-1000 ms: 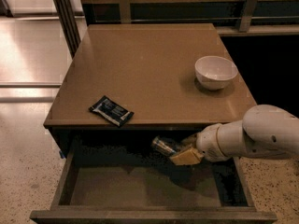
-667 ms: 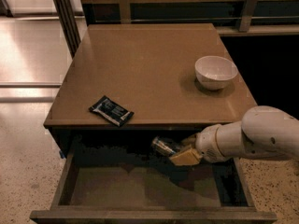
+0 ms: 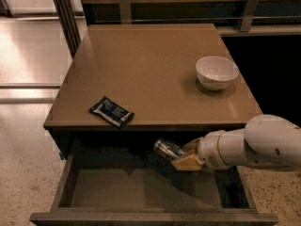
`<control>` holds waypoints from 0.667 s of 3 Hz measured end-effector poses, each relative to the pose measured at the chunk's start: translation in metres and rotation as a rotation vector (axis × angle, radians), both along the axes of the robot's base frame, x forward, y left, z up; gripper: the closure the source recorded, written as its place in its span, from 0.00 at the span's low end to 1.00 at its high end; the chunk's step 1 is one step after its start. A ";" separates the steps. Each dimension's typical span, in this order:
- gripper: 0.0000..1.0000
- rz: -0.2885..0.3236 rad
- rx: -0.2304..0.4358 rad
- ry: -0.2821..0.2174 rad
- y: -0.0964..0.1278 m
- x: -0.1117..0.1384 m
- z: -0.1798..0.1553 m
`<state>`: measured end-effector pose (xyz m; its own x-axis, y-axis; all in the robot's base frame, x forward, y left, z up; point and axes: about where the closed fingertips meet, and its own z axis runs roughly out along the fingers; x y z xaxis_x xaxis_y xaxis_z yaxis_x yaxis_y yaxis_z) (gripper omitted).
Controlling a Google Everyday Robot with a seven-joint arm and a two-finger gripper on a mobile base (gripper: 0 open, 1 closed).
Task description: Place redbull can into top drawer
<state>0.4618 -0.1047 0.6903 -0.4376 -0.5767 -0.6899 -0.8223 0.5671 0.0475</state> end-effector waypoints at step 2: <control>0.81 -0.016 0.002 0.005 -0.001 -0.004 -0.004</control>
Offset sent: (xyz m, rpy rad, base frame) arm -0.0034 -0.0007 -0.0033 0.0021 0.0050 -0.0148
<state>0.4580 -0.1055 0.6867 -0.4505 -0.5680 -0.6888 -0.8128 0.5802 0.0532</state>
